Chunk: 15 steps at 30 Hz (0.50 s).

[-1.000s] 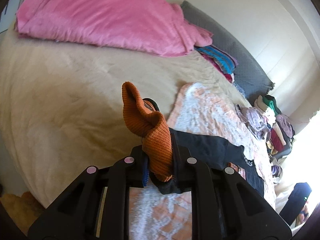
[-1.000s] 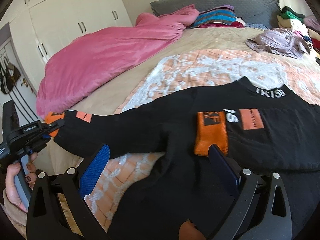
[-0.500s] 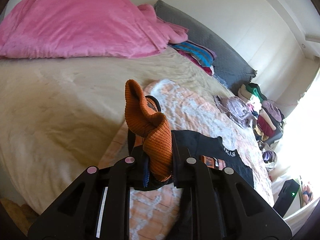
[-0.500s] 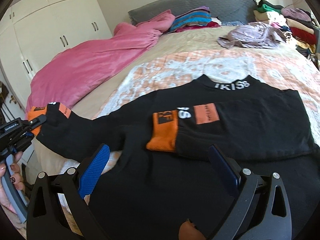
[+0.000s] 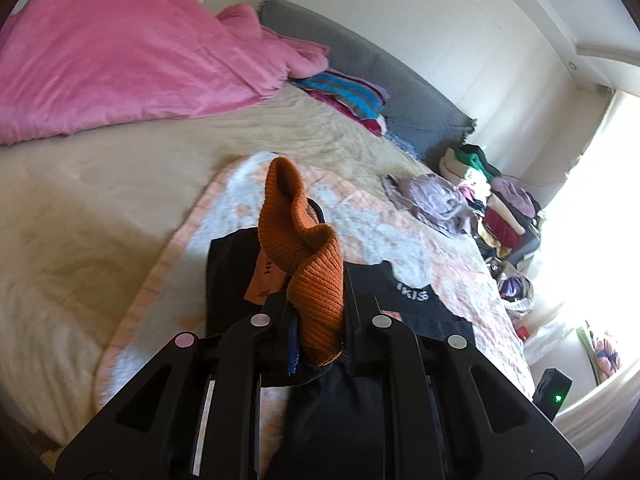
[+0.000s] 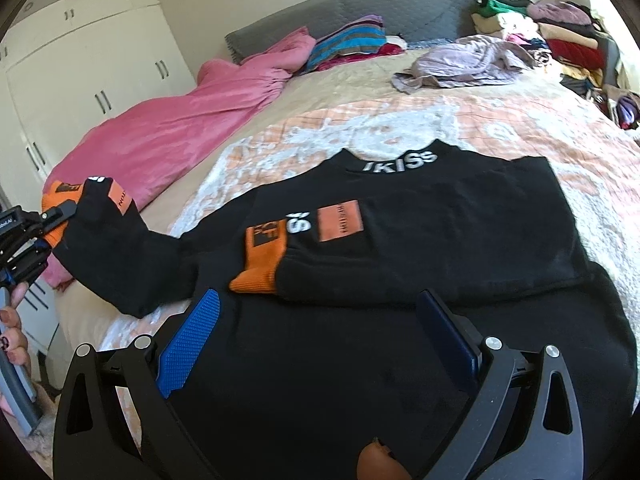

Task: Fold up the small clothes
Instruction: 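Carry the cuff with the left tool across the shirt body and release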

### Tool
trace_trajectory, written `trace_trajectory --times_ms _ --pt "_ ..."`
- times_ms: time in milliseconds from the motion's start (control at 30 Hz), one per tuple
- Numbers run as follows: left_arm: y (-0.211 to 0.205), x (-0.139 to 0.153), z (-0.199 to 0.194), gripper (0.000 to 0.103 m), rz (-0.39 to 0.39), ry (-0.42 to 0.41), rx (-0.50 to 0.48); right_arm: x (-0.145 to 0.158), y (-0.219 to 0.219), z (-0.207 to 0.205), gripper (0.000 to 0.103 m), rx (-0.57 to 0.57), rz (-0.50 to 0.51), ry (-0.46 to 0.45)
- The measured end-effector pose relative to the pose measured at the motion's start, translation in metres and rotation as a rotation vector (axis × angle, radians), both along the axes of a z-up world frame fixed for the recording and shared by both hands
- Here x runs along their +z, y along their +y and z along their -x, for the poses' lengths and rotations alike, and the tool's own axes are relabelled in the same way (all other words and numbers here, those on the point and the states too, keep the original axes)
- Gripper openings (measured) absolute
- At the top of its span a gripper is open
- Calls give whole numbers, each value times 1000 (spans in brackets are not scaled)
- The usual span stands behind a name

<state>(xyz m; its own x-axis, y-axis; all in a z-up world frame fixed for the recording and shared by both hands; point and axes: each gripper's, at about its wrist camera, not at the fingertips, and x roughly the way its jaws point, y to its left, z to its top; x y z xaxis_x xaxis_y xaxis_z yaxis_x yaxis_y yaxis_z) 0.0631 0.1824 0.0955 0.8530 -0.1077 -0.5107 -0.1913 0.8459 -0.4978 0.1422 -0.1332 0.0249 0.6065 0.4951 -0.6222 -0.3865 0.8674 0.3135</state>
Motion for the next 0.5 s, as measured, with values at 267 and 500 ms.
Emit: trace_trajectory --times_ms 267,500 --pt "-38 13 -27 9 -15 -20 -101 4 -42 -7 98 -96 -27 -6" --pt "-74 14 -51 9 -22 -17 -188 8 -72 -10 98 -171 -38 -12"
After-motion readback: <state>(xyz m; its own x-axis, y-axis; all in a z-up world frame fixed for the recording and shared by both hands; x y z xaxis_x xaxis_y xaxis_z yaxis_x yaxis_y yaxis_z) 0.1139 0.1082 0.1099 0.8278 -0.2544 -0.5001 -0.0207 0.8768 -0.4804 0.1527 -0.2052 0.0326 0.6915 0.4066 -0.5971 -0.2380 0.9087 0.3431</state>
